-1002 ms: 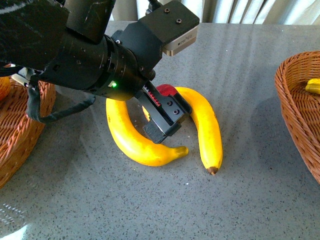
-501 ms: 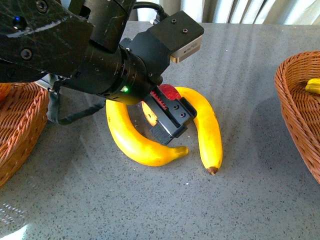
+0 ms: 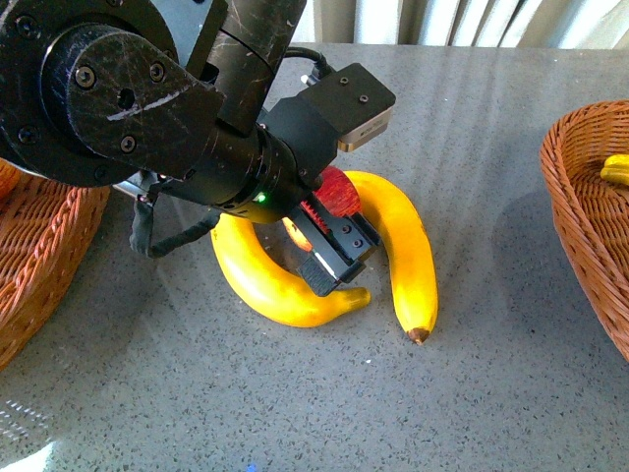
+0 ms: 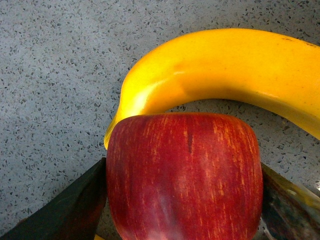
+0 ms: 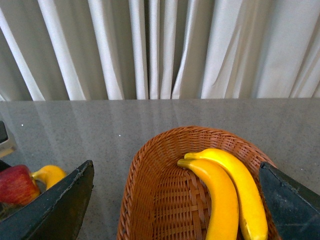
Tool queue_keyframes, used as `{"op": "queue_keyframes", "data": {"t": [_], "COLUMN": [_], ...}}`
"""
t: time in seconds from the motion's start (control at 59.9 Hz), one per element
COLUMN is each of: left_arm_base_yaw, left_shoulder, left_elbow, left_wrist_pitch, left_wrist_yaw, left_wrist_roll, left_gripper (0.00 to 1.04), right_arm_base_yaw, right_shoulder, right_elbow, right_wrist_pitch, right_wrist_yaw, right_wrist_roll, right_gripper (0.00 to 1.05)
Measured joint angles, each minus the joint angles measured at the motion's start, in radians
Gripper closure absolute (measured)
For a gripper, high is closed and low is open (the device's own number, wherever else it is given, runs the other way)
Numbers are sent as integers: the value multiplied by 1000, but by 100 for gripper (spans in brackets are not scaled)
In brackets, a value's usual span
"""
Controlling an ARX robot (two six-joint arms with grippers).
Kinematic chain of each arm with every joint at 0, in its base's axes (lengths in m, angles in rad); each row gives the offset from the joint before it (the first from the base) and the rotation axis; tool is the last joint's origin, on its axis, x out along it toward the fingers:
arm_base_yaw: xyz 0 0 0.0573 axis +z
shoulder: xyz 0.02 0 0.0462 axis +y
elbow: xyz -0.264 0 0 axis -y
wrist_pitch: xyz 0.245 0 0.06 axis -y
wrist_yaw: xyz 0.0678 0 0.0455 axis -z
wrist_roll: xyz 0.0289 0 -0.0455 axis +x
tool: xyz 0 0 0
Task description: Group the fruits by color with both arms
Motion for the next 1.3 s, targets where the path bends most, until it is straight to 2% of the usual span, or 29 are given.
{"op": "queue_keyframes", "data": {"t": [0.084, 0.167, 0.367, 0.501, 0.635, 0.852, 1.036, 1.186, 1.236, 1.303], "left_arm_base_yaw": [-2, -2, 7, 49, 171, 457, 587, 619, 618, 618], "left_shoulder": [0, -3, -67, -195, -368, -514, -523, -539, -556, -593], "left_elbow": [0, 0, -48, -123, -210, -367, -481, -524, -537, -553], "left_wrist_pitch": [3, 4, 29, 84, 116, 114, 134, 154, 155, 158], "left_wrist_yaw": [-2, -2, -3, 10, 13, 32, 56, 59, 69, 71], "left_wrist_roll": [0, -1, -13, -44, -61, -51, -46, -58, -61, -74], "left_gripper": [34, 37, 38, 38, 38, 38, 38, 11, 8, 10], "right_arm_base_yaw": [0, 0, 0, 0, 0, 0, 0, 0, 0, 0], "right_shoulder": [0, 0, 0, 0, 0, 0, 0, 0, 0, 0], "right_elbow": [0, 0, 0, 0, 0, 0, 0, 0, 0, 0], "right_wrist_pitch": [0, 0, 0, 0, 0, 0, 0, 0, 0, 0], "right_wrist_yaw": [0, 0, 0, 0, 0, 0, 0, 0, -1, -1], "right_wrist_roll": [0, 0, 0, 0, 0, 0, 0, 0, 0, 0], "right_gripper": [9, 9, 9, 9, 9, 9, 9, 9, 9, 9]}}
